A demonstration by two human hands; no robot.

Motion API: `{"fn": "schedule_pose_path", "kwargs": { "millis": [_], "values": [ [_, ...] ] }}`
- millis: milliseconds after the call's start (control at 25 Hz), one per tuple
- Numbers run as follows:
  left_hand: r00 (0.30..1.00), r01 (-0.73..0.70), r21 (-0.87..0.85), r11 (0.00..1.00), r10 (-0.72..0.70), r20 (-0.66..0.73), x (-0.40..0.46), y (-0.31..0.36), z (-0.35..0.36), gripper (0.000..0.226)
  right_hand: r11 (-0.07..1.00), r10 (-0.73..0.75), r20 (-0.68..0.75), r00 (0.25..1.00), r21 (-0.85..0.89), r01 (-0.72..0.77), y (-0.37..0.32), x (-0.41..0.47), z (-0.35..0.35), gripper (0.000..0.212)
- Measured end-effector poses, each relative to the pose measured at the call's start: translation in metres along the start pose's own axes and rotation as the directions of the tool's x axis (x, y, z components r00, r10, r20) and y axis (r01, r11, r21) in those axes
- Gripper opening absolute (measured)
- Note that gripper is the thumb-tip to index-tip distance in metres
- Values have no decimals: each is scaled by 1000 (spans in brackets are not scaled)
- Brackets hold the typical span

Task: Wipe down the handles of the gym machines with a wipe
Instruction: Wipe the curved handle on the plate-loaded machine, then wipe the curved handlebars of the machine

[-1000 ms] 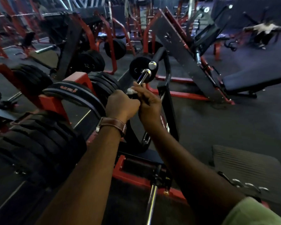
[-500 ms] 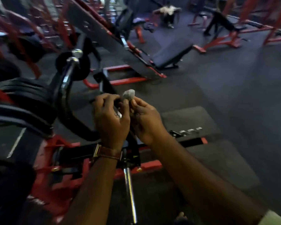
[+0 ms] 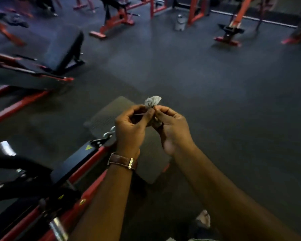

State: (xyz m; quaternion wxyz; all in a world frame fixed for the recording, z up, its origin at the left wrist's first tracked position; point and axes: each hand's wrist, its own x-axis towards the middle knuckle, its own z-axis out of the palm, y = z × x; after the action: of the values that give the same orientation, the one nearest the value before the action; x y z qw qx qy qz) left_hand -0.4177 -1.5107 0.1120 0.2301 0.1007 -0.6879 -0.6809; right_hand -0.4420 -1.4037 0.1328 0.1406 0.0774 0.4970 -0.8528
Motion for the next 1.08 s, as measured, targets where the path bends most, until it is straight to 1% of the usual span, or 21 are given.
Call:
{"fn": "schedule_pose_path", "kwargs": {
  "millis": [80,120,200,320,440,560,600,640,720,760,840,880,960,1080],
  "values": [
    [997,-19,0,1000,19,80,15,-12,73,31,1000,-26,-55,998,-16,25,-35,34,-58,20],
    [995,-25,1,1000,25,99,22,-18,106,28,999,-38,-67,997,-41,35,-51,48,-83,17],
    [993,-5,-48,999,11,117,37,-29,167,20,993,-66,-70,995,-105,58,-85,77,-132,15],
    [985,88,-123,989,-67,161,60,-41,252,17,981,-79,-34,996,-178,71,-139,123,-195,19],
    [968,200,-150,968,-171,185,92,-52,310,14,977,-61,-36,997,-209,52,-176,172,-233,18],
    [939,308,-169,936,-270,211,136,-62,355,8,981,-53,-60,997,-191,41,-195,231,-250,13],
    [928,342,-188,921,-298,225,155,-67,369,8,982,-52,-63,997,-185,40,-201,255,-254,13],
    [920,362,-212,908,-312,237,174,-72,382,16,981,-52,-59,997,-192,40,-205,281,-257,13],
    [923,351,-236,906,-292,250,222,-88,403,37,960,-59,-9,998,-275,54,-215,341,-260,11],
    [928,337,-229,913,-280,246,249,-99,411,38,943,-65,34,997,-324,72,-220,374,-260,11],
    [933,332,-220,917,-285,220,303,-116,423,21,915,-76,108,991,-388,112,-232,436,-256,10],
    [933,342,-217,914,-302,196,339,-124,430,17,903,-78,136,988,-410,128,-238,473,-250,9],
    [929,365,-191,911,-342,145,410,-134,438,24,896,-46,168,985,-430,115,-251,544,-232,7],
    [943,323,-127,938,-308,127,508,-139,445,28,931,21,221,975,-359,61,-270,638,-199,5]
  ]
}}
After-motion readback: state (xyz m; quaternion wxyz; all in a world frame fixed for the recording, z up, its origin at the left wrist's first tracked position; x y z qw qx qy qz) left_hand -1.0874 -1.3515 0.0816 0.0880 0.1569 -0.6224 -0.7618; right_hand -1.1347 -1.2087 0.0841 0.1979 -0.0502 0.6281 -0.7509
